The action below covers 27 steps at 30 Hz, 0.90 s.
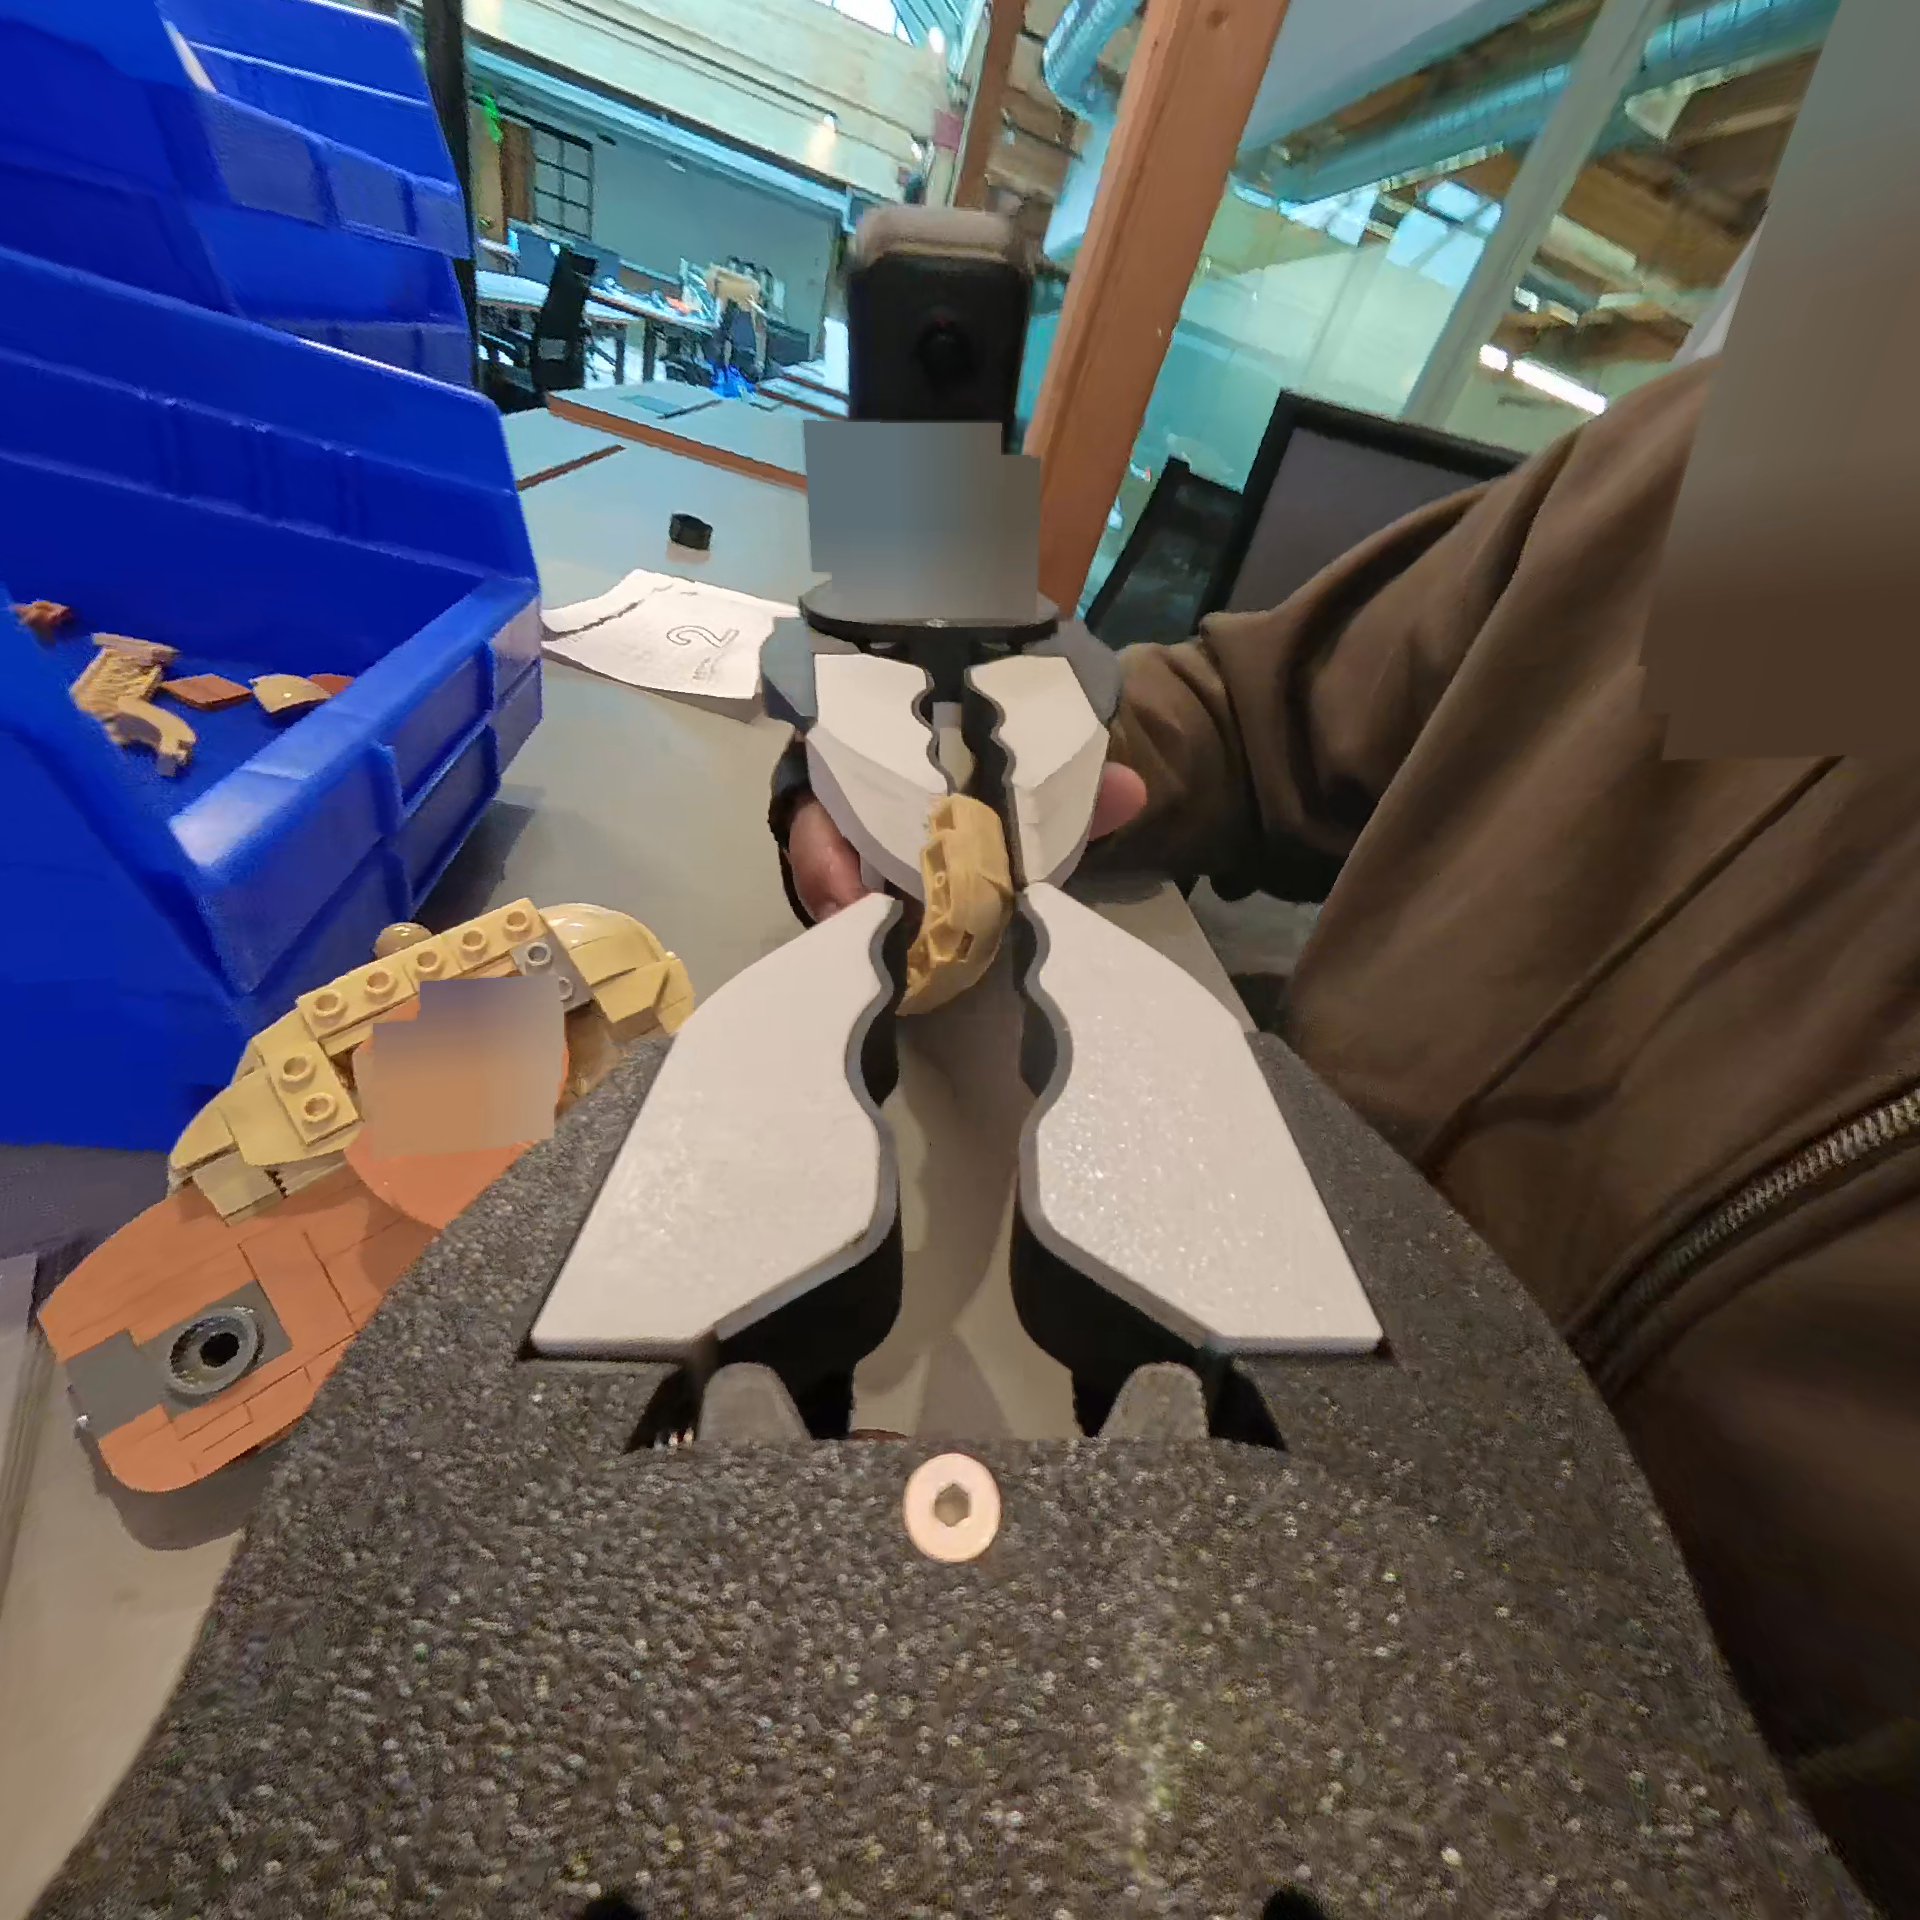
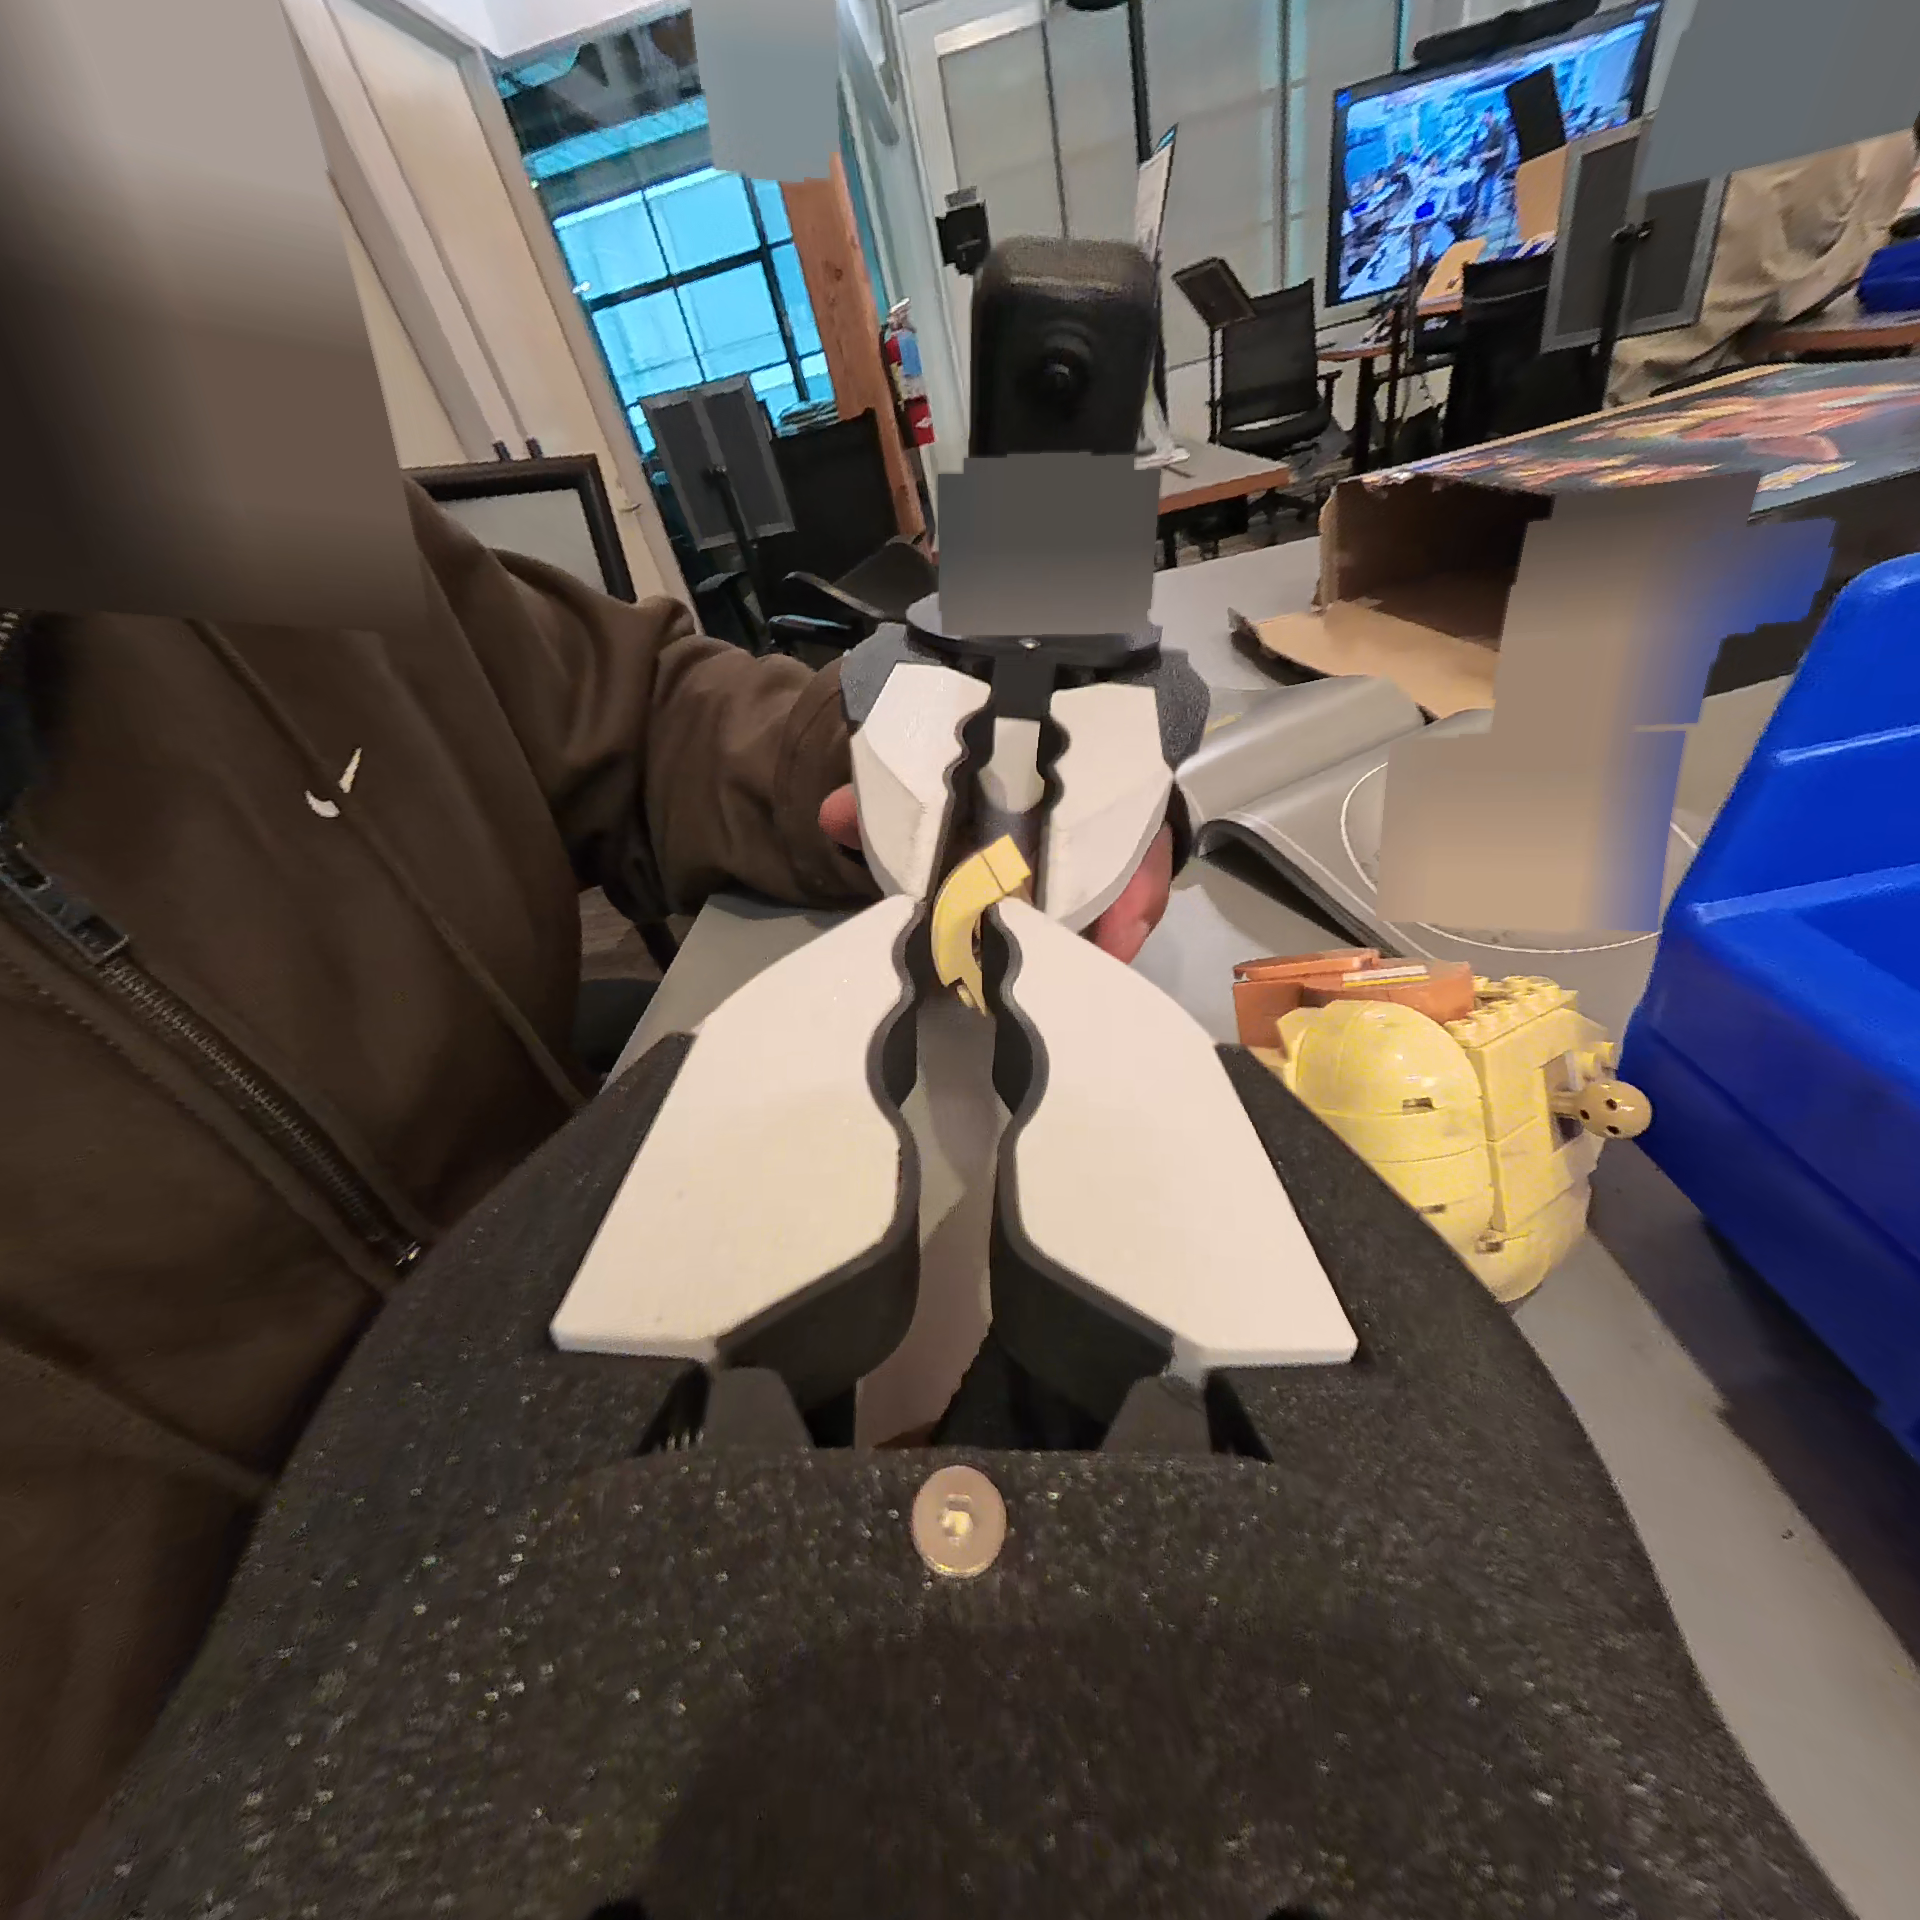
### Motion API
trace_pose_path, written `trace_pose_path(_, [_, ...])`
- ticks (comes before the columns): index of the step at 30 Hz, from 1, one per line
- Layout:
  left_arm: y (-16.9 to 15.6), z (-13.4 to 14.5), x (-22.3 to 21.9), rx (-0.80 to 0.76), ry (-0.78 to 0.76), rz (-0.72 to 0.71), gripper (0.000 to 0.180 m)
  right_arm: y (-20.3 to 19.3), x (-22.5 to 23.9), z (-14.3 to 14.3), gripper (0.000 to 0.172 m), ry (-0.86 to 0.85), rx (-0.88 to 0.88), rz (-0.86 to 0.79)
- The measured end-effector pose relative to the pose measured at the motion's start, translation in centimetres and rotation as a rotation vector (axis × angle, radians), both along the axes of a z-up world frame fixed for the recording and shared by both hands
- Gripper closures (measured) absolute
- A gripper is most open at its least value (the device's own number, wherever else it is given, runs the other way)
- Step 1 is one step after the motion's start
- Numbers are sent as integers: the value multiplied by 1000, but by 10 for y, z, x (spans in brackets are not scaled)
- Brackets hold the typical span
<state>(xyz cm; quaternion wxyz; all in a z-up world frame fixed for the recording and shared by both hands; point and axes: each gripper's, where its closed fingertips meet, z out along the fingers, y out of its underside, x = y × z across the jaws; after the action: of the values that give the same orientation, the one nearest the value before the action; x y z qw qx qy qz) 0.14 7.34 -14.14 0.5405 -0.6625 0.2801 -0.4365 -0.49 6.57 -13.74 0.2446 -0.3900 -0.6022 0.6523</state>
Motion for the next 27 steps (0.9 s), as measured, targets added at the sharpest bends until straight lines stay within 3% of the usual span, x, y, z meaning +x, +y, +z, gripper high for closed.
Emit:
trace_pose_path(4, [-8,-2,3,25,69,-47,168,-4,3,-3,162,-20,15,40])
trace_pose_path(13, [-15,4,6,-146,-119,-168,170,-7,13,-4,163,34,177,66])
trace_pose_path(16, [-6,17,-13,-142,-215,-113,171,-5,22,-4,163,72,254,92])
trace_pose_path(20, [-1,18,-21,-108,-180,-70,170,3,18,-1,163,80,244,35])
trace_pose_path(23, [-4,15,-14,-93,-160,-85,170,22,6,1,163,94,280,-99])
trace_pose_path(27, [-2,17,-12,-83,-191,-78,170,104,-26,14,160,38,233,-554])
